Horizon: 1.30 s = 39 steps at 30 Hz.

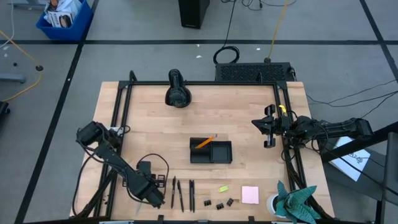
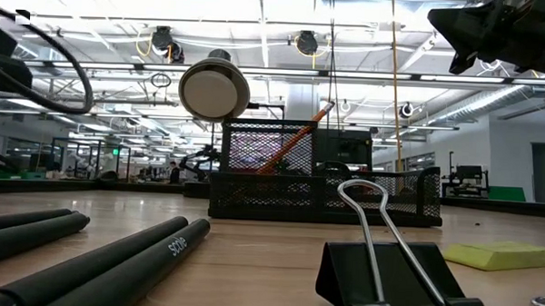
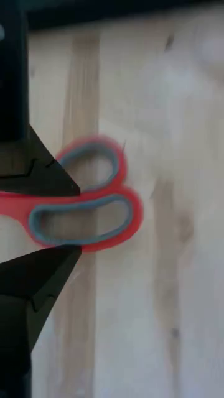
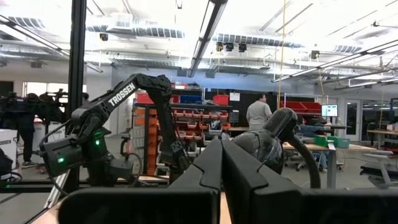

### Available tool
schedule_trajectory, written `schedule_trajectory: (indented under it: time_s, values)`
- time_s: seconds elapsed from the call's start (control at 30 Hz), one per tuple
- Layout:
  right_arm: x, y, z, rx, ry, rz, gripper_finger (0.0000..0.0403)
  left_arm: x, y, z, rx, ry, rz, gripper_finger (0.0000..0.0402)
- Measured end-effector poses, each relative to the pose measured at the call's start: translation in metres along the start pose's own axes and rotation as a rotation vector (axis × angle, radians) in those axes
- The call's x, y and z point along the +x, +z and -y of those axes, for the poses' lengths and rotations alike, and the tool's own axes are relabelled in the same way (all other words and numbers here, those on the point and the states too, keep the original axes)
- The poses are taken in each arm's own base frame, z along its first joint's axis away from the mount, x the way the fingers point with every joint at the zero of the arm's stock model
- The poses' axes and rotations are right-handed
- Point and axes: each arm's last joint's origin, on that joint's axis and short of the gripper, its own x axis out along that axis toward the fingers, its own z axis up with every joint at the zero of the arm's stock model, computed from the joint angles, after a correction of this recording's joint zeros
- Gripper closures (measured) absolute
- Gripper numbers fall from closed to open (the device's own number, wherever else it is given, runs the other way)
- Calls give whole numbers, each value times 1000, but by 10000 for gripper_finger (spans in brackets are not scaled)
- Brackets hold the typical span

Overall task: Pick and place office supplies into organizer
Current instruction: Put the scissors into the desk organizer

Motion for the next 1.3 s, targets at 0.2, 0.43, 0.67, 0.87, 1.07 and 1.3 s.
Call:
schedule_trajectory:
  time_s: [0.2,0.43,0.67,0.87,1.07,1.3]
  values:
    - [0,0,0,0,0,-1,403,18,4,-4,-14,-10,-3,256]
    - [0,0,0,-6,0,-1,403,20,4,-4,-9,-10,-3,256]
    - [0,0,0,-8,0,-1,403,8,2,-1,14,-3,23,256]
    - [0,0,0,-5,0,0,403,-1,-1,0,17,-8,24,256]
    - [0,0,0,7,2,0,403,-1,0,-2,21,2,35,256]
    - [0,0,0,5,2,0,403,3,-2,-9,37,18,56,256]
